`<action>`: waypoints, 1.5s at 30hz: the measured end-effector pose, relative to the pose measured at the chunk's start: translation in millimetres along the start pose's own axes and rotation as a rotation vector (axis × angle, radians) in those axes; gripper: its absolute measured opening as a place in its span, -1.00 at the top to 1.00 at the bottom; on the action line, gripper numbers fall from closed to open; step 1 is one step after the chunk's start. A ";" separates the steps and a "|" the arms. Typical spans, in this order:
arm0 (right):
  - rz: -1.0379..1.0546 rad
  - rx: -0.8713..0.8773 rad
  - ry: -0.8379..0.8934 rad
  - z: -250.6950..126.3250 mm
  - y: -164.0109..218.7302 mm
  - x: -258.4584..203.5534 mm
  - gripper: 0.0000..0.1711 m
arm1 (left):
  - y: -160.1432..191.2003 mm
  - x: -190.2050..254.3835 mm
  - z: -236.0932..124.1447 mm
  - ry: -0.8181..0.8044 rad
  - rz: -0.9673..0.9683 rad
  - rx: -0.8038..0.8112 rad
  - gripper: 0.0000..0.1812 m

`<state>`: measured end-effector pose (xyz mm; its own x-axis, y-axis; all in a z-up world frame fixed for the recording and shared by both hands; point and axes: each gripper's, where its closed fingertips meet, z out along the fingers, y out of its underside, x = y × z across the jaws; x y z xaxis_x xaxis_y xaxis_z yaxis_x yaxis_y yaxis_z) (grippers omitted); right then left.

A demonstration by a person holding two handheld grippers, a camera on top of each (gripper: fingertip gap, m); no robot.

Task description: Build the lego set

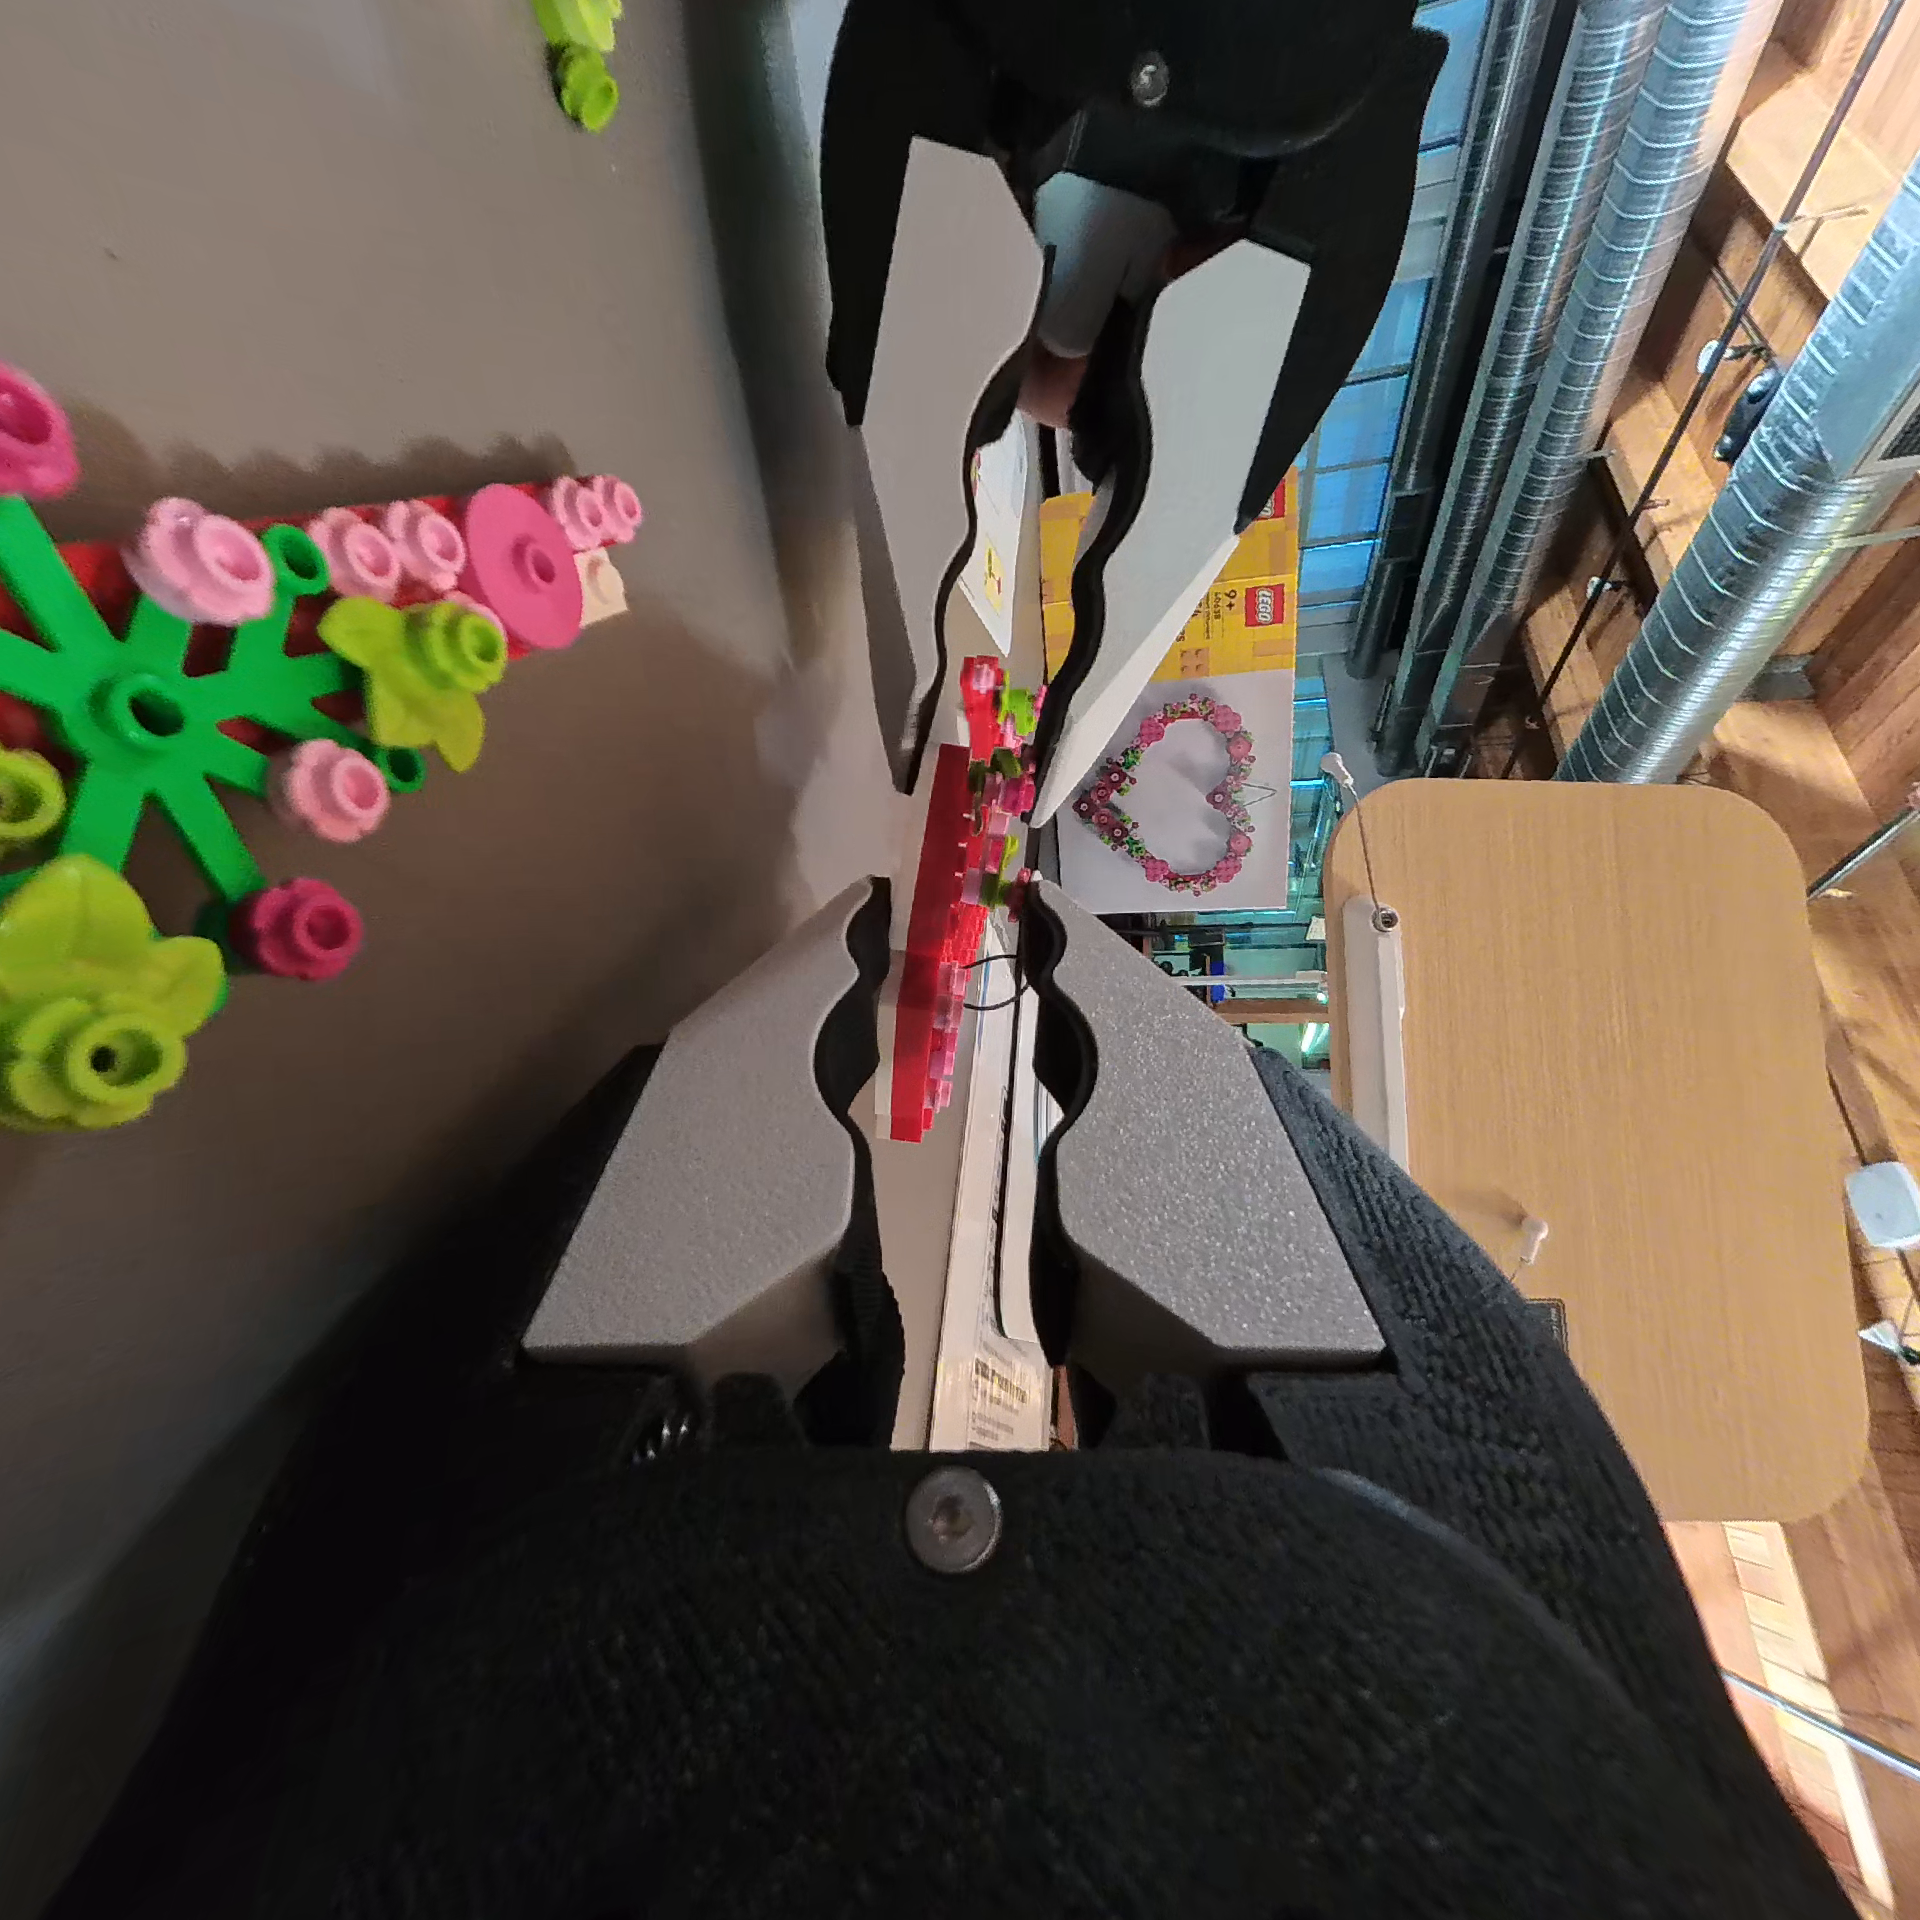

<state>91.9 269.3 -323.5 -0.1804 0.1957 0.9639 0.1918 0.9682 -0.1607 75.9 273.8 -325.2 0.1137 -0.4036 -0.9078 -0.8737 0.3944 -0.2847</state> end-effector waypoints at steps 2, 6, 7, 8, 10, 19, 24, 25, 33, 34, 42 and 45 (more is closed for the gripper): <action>0.005 0.001 -0.004 0.0 0.0 -0.9 0.72 | 0.3 1.0 0.2 0.010 -0.004 -0.006 0.76; 0.010 0.001 0.000 -0.2 0.4 -0.1 0.72 | 0.0 0.1 0.4 -0.001 -0.003 -0.005 0.77; 0.010 0.002 0.003 -0.5 0.6 0.6 0.73 | -0.6 -0.6 0.4 -0.012 0.005 0.000 0.76; 0.013 0.003 0.004 -0.7 0.8 0.9 0.73 | -1.1 -0.5 0.4 -0.021 0.015 0.006 0.76; 0.018 0.004 0.003 -1.0 0.9 0.9 0.74 | -1.5 2.1 1.1 -0.015 0.023 0.008 0.73; 0.049 0.019 -0.001 -2.2 -0.7 1.5 0.74 | -4.1 3.2 2.7 -0.014 0.032 0.021 0.71; 0.065 0.025 -0.009 -2.5 -1.2 0.8 0.74 | -3.8 3.7 2.2 -0.008 0.033 0.020 0.72; 0.076 0.028 -0.012 -2.5 -1.4 0.8 0.74 | -3.7 3.4 1.9 -0.004 0.027 0.021 0.72; 0.091 0.040 -0.027 -2.4 -4.0 -1.0 0.74 | -2.1 4.5 1.7 0.028 0.013 0.009 0.74; 0.089 0.042 -0.028 -2.6 -4.5 -1.1 0.74 | -2.0 4.6 1.8 0.032 0.008 0.008 0.74; 0.087 0.047 -0.035 -2.5 -6.1 -2.3 0.73 | -1.5 3.4 1.7 0.040 -0.007 0.001 0.76; 0.087 0.046 -0.025 -2.9 -5.3 -0.2 0.73 | -2.6 1.0 1.6 0.011 -0.001 0.011 0.76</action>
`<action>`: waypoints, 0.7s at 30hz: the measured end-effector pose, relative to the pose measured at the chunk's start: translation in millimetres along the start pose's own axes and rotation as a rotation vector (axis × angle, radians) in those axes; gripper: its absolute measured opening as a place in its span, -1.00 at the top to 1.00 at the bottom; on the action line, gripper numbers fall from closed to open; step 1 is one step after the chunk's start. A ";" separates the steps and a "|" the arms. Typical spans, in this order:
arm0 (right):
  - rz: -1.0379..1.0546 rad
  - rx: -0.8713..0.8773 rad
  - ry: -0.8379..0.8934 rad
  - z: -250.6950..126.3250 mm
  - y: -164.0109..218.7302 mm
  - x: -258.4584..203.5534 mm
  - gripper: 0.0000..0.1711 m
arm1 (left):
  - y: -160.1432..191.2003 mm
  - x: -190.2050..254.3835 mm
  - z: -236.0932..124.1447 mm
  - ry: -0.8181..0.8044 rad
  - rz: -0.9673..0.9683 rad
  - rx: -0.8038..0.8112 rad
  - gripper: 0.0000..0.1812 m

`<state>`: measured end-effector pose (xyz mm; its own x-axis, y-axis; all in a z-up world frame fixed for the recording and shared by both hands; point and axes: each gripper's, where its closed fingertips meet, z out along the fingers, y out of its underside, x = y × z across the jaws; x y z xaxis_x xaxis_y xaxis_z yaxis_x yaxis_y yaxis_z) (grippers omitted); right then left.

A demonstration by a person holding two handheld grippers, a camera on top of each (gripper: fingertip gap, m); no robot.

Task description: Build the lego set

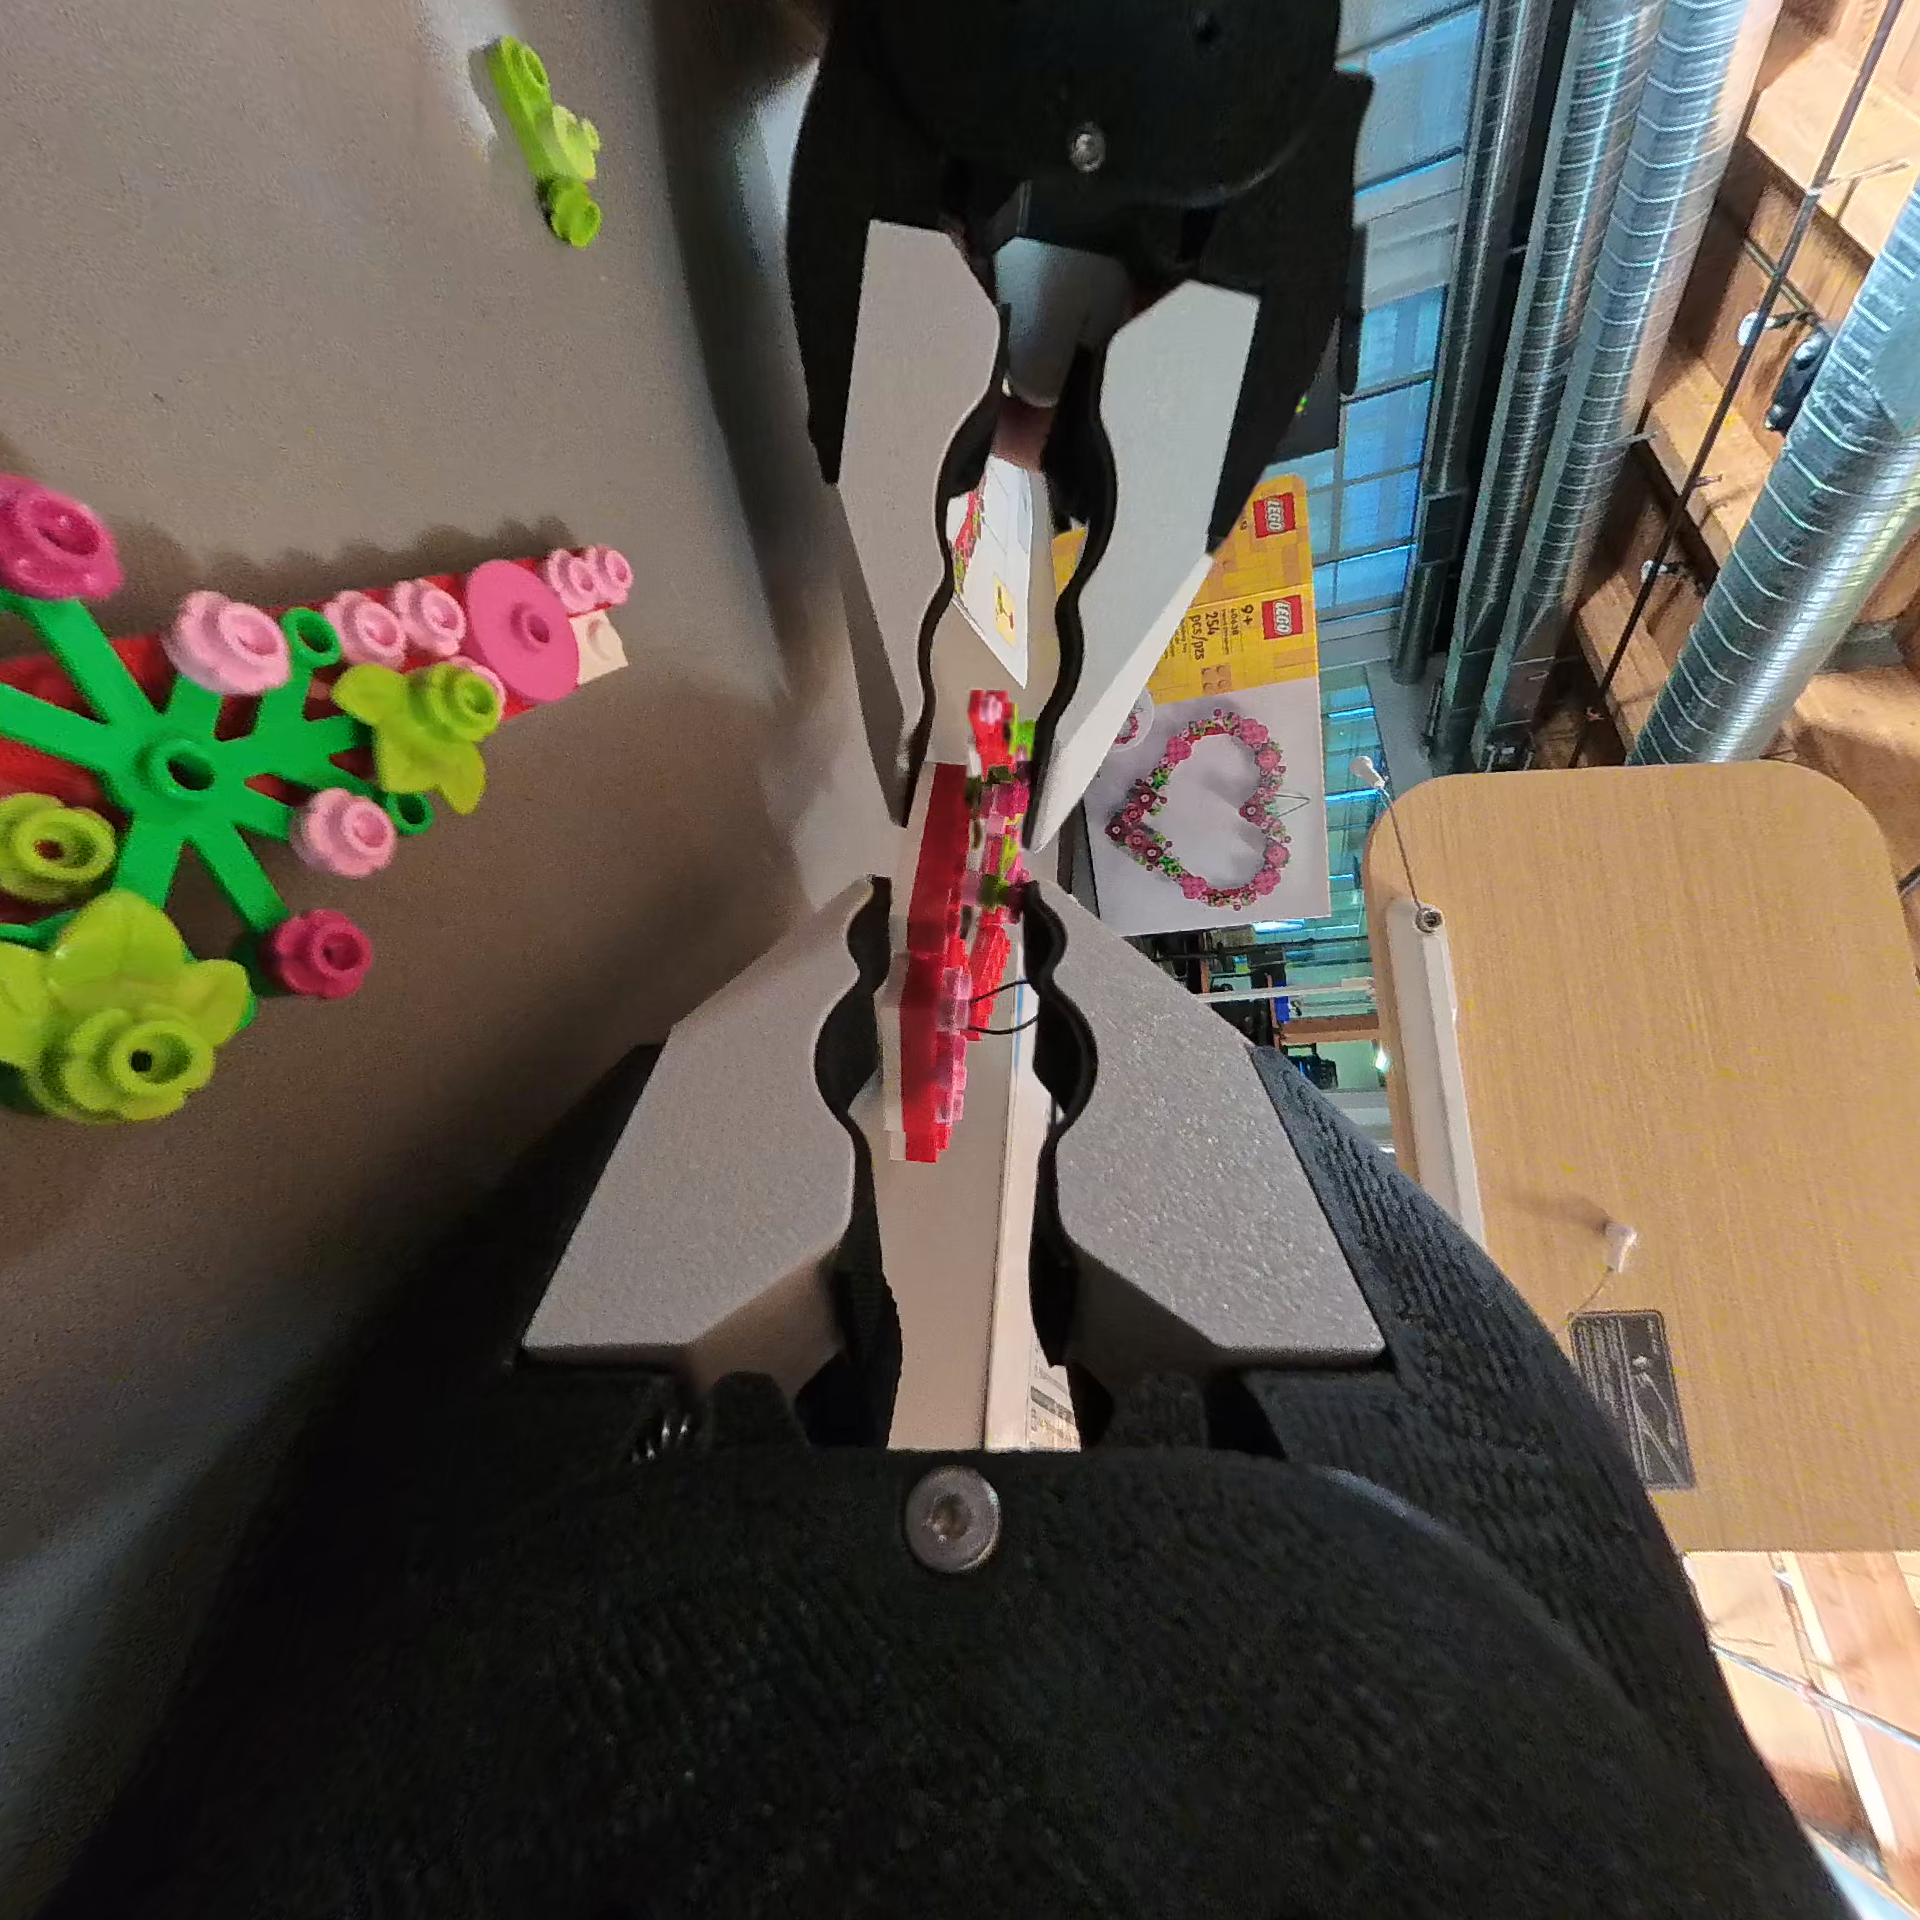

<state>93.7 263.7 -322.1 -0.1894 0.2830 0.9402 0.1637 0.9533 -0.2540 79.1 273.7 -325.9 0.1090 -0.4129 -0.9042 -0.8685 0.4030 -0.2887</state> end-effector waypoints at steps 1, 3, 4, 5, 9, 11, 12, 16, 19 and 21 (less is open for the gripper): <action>0.004 0.001 0.000 -0.2 0.2 0.4 0.73 | -0.4 0.1 0.0 -0.008 0.010 0.004 0.76; 0.003 -0.002 -0.006 0.1 1.1 -0.9 0.73 | 0.4 1.4 1.2 -0.004 0.013 -0.005 0.75; -0.002 -0.005 -0.008 0.2 1.5 -1.4 0.72 | 0.4 1.6 1.5 -0.004 0.012 -0.007 0.75; 0.000 -0.007 -0.013 0.1 2.1 -2.3 0.71 | 0.3 1.6 1.7 -0.004 0.011 -0.007 0.75; 0.037 -0.001 -0.056 -2.9 4.6 -6.9 0.67 | 0.7 5.8 3.3 -0.010 0.035 -0.018 0.75; 0.072 0.003 -0.088 -5.4 6.8 -9.8 0.63 | 0.9 8.7 4.2 -0.010 0.044 -0.022 0.76; 0.095 0.010 -0.105 -6.8 7.2 -11.0 0.62 | 1.2 9.7 4.6 -0.009 0.048 -0.025 0.76; 0.231 0.070 -0.175 -14.0 5.1 -10.9 0.56 | 1.6 11.5 5.6 -0.013 0.054 -0.025 0.76; 0.423 0.106 -0.248 -17.9 5.3 -7.9 0.53 | 1.7 13.1 6.9 -0.016 0.065 -0.026 0.76; 0.615 0.130 -0.307 -17.0 0.9 -0.8 0.51 | 1.2 13.6 7.6 -0.018 0.069 -0.024 0.76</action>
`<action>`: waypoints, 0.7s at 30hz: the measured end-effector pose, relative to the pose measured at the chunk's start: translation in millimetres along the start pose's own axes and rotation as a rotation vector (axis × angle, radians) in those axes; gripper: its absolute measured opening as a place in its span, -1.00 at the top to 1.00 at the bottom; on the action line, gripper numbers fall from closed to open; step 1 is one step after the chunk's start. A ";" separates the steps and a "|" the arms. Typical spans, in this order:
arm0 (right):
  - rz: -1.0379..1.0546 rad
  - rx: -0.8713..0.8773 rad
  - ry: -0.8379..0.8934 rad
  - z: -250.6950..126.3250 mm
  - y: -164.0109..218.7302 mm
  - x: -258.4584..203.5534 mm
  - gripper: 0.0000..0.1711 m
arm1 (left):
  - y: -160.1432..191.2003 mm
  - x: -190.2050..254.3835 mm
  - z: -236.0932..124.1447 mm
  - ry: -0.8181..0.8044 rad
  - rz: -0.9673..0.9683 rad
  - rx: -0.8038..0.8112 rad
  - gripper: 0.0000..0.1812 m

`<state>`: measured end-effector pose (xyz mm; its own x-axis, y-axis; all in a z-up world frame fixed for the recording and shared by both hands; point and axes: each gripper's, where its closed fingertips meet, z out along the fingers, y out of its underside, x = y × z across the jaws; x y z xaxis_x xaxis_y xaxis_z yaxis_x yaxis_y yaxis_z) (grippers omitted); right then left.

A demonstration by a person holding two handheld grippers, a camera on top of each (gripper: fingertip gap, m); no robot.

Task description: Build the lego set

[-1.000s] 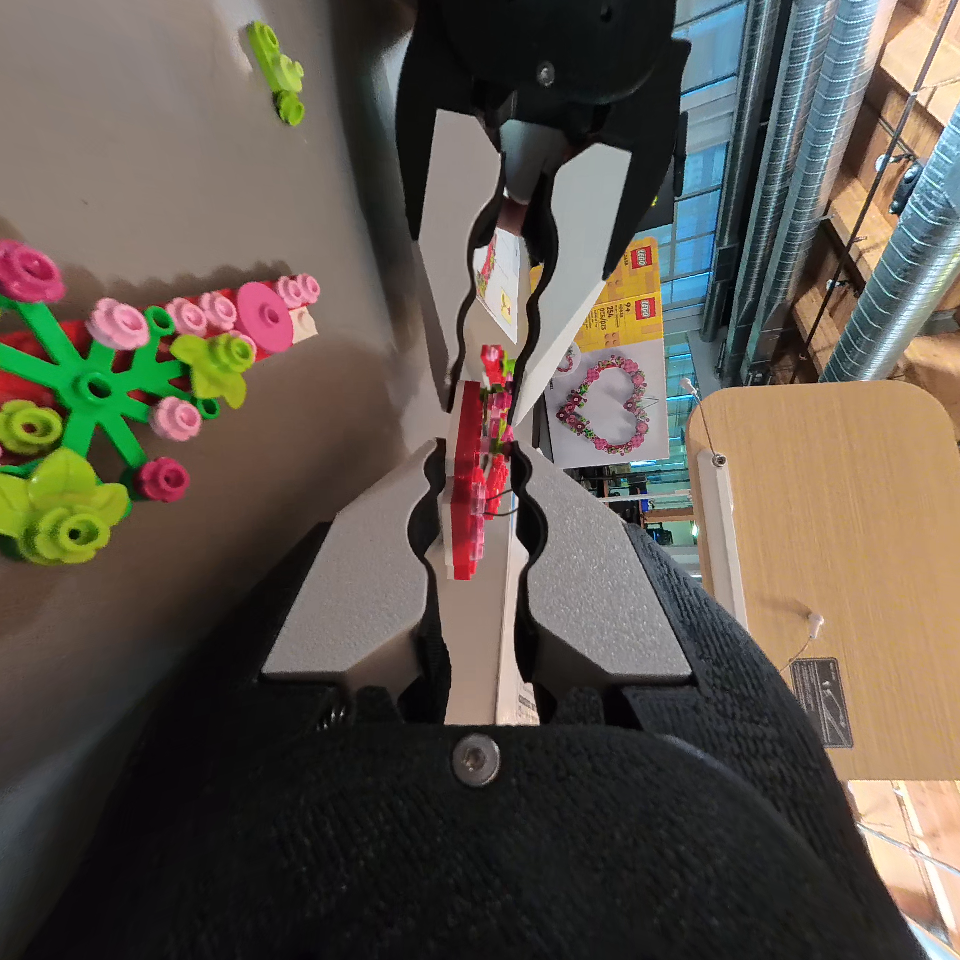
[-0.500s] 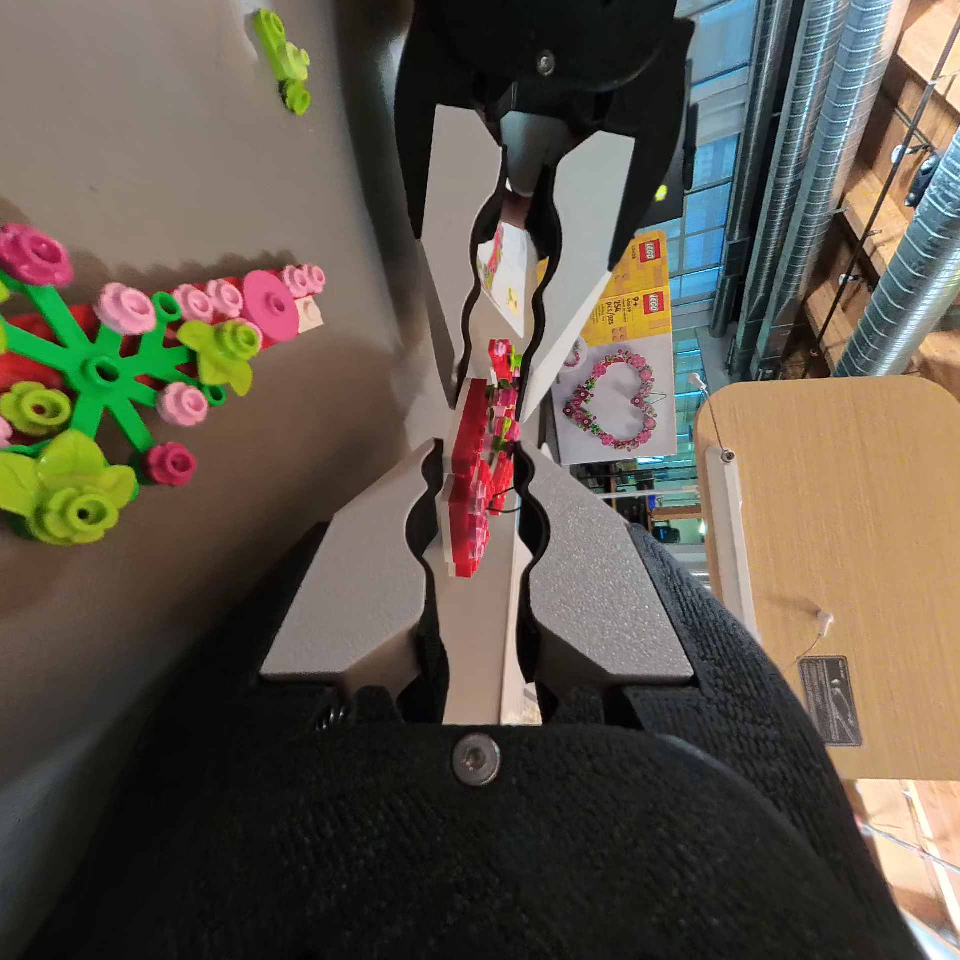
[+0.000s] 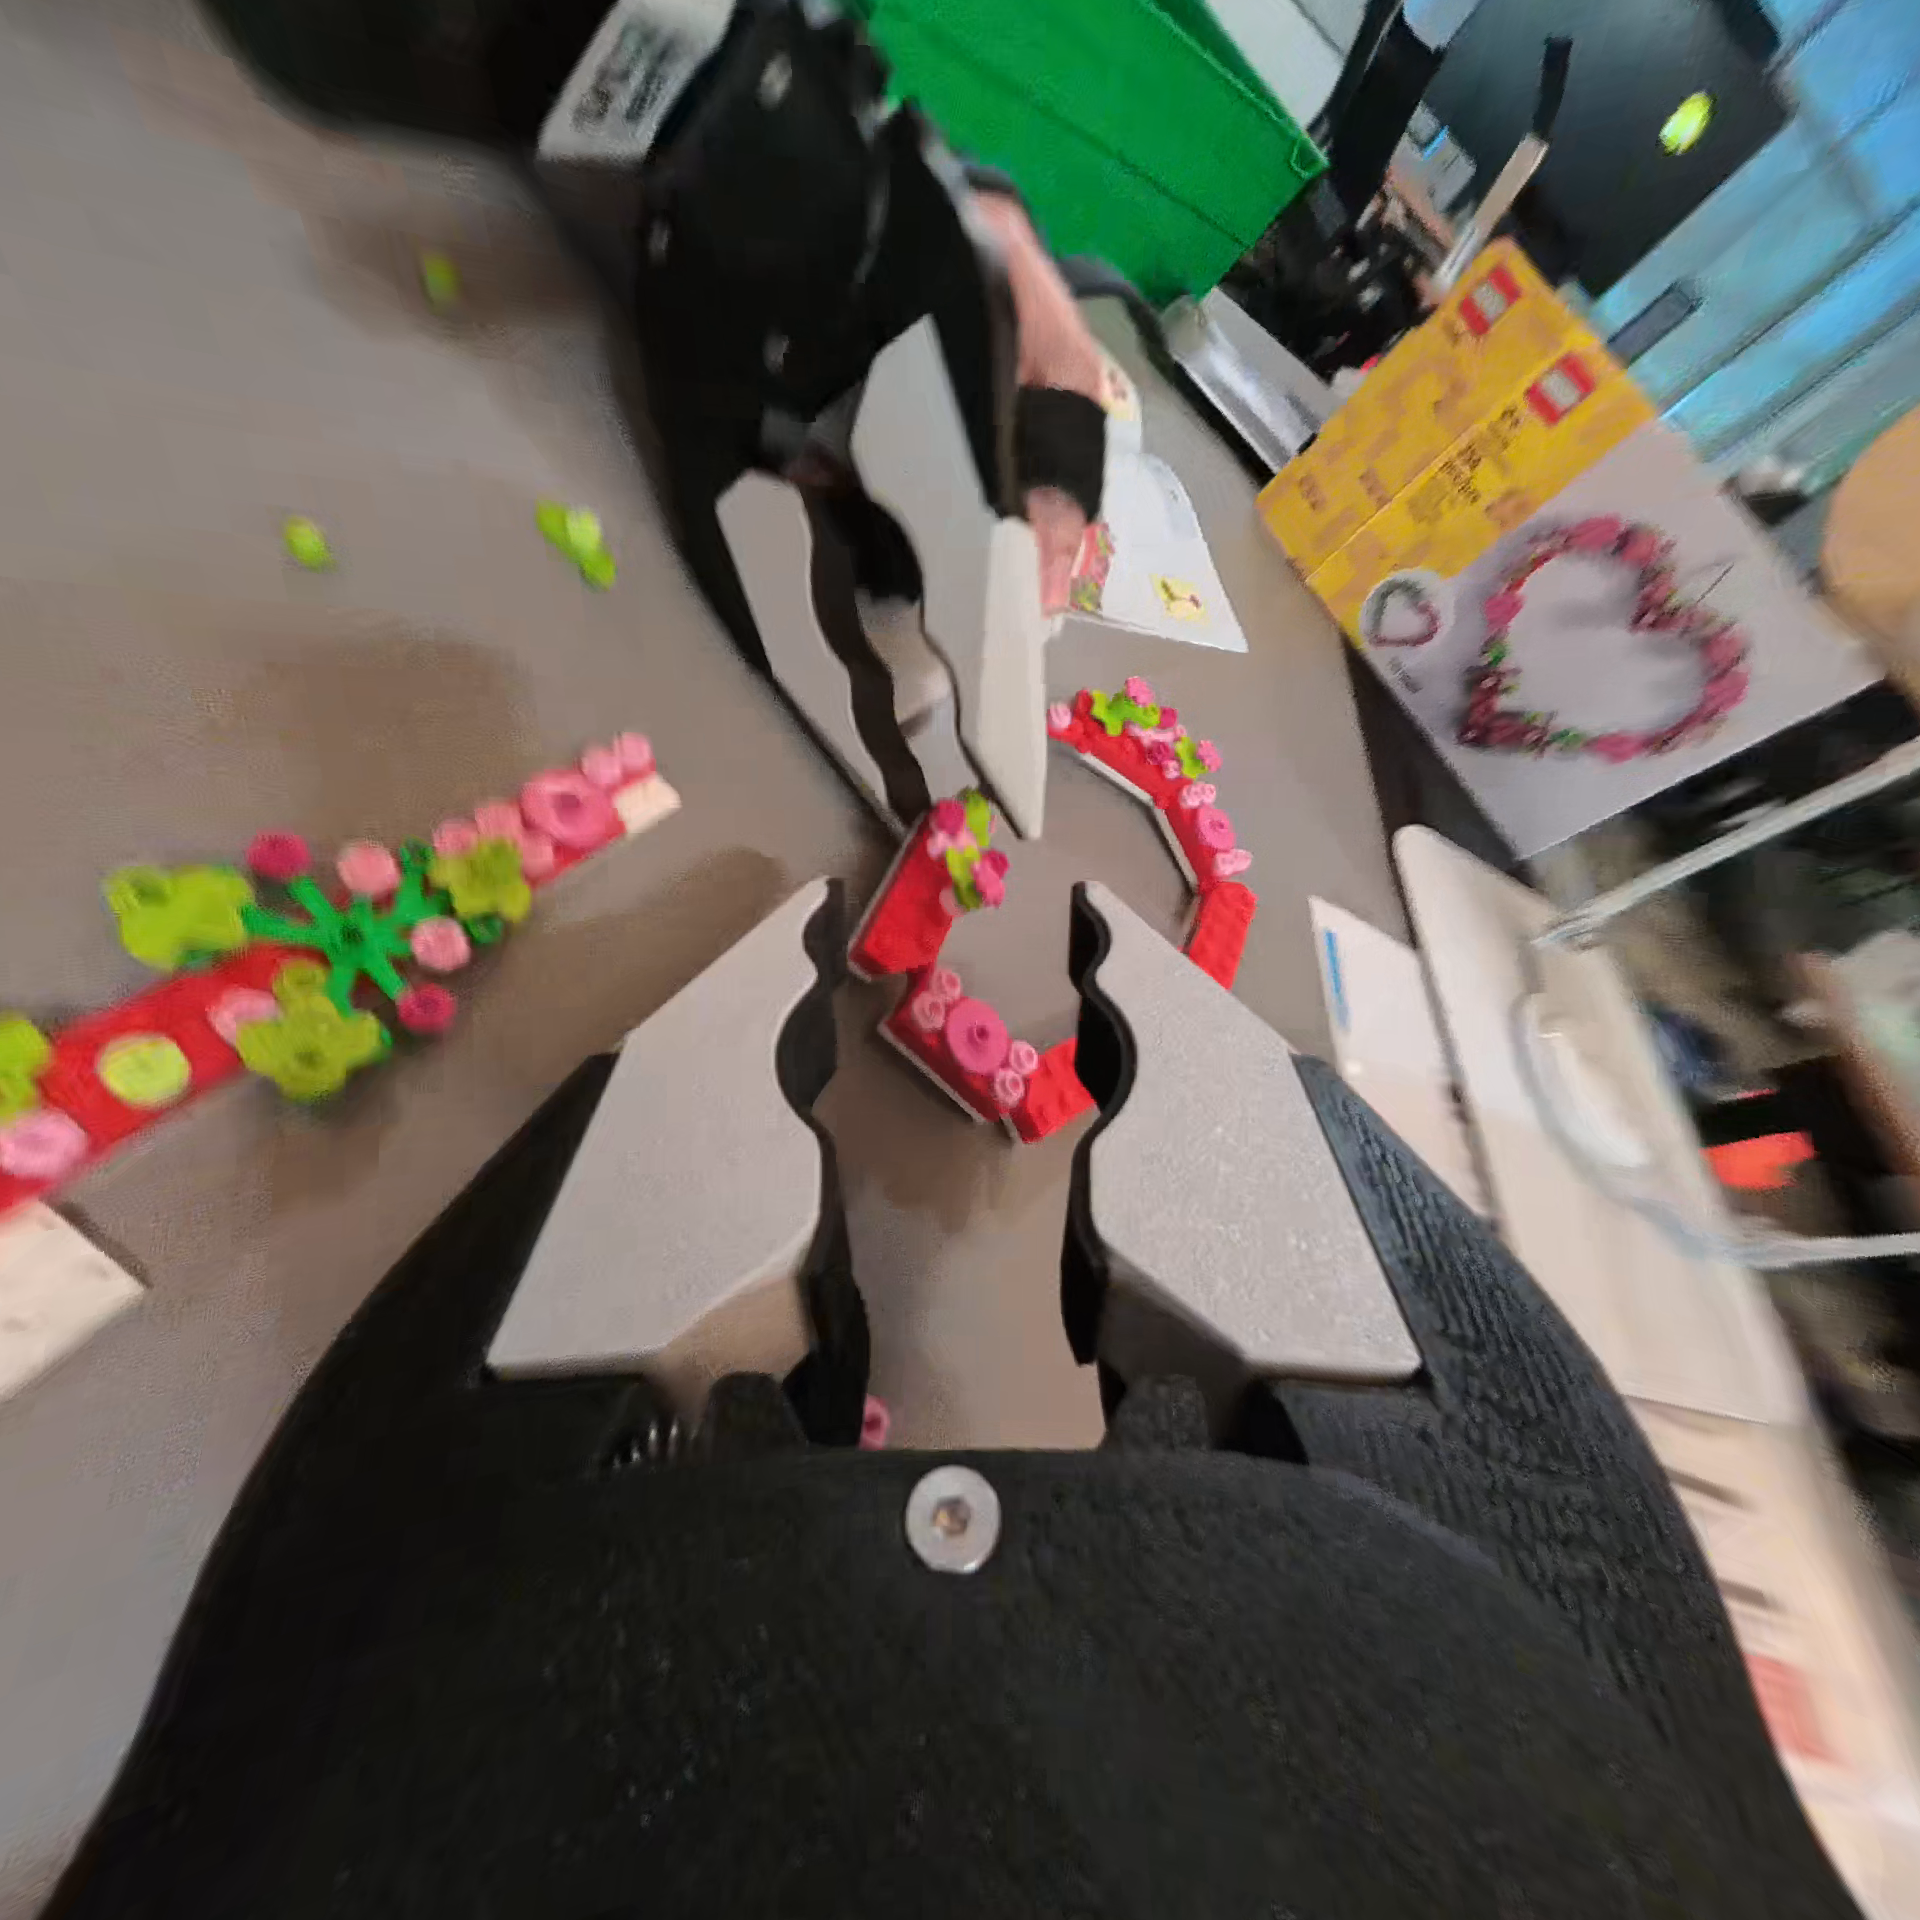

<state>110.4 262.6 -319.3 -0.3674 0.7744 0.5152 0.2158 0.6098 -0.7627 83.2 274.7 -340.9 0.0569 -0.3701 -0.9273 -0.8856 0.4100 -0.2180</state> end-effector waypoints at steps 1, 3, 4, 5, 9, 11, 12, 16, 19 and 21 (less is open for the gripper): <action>0.087 0.017 -0.036 1.2 -4.9 0.8 0.51 | -0.3 0.3 0.2 -0.001 0.000 0.002 0.75; 0.232 -0.004 -0.079 7.3 -8.0 6.5 0.57 | -0.9 0.9 0.8 -0.002 -0.006 0.005 0.75; 0.282 -0.030 -0.089 11.0 -6.9 10.1 0.60 | -1.2 0.9 1.0 -0.004 -0.006 0.007 0.75; 0.315 -0.069 -0.107 14.7 -3.7 12.1 0.63 | -1.4 0.9 0.9 -0.006 -0.009 0.009 0.75; 0.364 -0.137 -0.197 27.3 -3.0 14.7 0.76 | -2.1 0.8 0.4 -0.015 -0.027 0.020 0.75; 0.416 -0.161 -0.278 31.6 -5.1 10.6 0.78 | -2.8 0.9 0.3 -0.015 -0.035 0.025 0.75; 0.440 -0.177 -0.312 33.1 -5.1 9.0 0.78 | -3.0 0.9 0.3 -0.015 -0.039 0.026 0.75; 0.546 -0.218 -0.401 30.6 -5.5 8.6 0.82 | -4.3 1.4 0.0 -0.014 -0.045 0.034 0.75; 0.590 -0.254 -0.422 29.0 -3.2 8.3 0.85 | -5.6 1.8 0.2 -0.010 -0.048 0.038 0.75; 0.607 -0.279 -0.431 27.7 -1.9 7.5 0.85 | -5.6 1.8 0.1 -0.011 -0.048 0.039 0.75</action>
<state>82.2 262.5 -324.8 -0.4180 0.8863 -0.1992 0.6885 0.1660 -0.7060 88.3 271.9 -341.3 0.1041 -0.3805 -0.9189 -0.8633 0.4242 -0.2734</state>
